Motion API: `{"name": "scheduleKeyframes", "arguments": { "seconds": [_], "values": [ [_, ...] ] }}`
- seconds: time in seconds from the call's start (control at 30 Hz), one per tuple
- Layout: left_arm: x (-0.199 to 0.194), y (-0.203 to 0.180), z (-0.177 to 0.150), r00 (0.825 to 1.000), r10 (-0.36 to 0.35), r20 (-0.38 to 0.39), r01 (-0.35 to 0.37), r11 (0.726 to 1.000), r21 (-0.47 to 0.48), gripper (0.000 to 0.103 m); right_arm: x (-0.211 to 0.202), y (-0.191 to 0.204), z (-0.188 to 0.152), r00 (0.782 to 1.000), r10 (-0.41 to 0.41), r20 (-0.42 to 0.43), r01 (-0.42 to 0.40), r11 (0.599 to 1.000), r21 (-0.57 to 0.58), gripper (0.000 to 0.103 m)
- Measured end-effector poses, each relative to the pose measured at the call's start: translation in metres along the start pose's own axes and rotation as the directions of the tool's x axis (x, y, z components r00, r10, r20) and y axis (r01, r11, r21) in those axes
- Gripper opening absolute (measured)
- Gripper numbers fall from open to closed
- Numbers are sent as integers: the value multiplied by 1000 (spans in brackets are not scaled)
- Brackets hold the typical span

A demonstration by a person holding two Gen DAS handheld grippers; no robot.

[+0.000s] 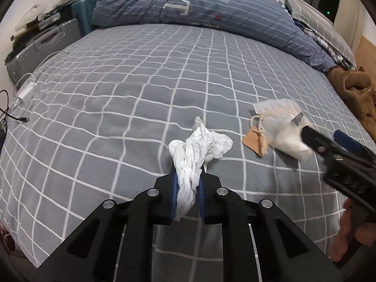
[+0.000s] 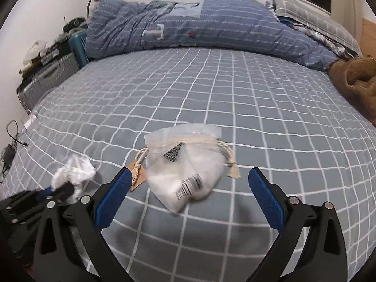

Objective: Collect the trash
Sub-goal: 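Grasp the white tissue with the left gripper while the right gripper grasps the white pouch, then carry the tissue and pouch with both grippers over the trash bin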

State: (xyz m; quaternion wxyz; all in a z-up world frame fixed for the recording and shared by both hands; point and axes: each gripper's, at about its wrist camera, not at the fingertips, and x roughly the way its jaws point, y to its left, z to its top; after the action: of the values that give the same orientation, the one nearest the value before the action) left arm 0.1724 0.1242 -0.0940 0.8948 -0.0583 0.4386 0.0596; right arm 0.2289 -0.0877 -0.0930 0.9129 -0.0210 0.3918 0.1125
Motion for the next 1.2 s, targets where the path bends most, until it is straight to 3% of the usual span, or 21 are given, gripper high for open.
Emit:
{"name": "scheduleKeyframes", "arguments": {
  "seconds": [0.2, 0.37, 0.47, 0.63, 1.2],
  "values": [
    [3, 4, 0, 1000, 9, -3, -9, 1000, 5, 14, 28, 0, -2, 998, 17, -62, -16, 1000, 12, 72],
    [5, 0, 1, 1000, 9, -6, -9, 1000, 10, 14, 31, -5, -4, 997, 8, -78, -6, 1000, 23, 37],
    [6, -5, 0, 1000, 8, -7, -8, 1000, 18, 14, 29, -10, -6, 997, 20, -75, -18, 999, 30, 29],
    [5, -12, 0, 1000, -2, -9, 2, 1000, 27, 14, 15, -11, -7, 998, 33, -47, -31, 999, 35, 25],
    [-25, -26, -18, 999, -49, 11, 49, 998, 35, 14, -52, -27, -31, 999, -30, 10, 30, 999, 41, 25]
  ]
}}
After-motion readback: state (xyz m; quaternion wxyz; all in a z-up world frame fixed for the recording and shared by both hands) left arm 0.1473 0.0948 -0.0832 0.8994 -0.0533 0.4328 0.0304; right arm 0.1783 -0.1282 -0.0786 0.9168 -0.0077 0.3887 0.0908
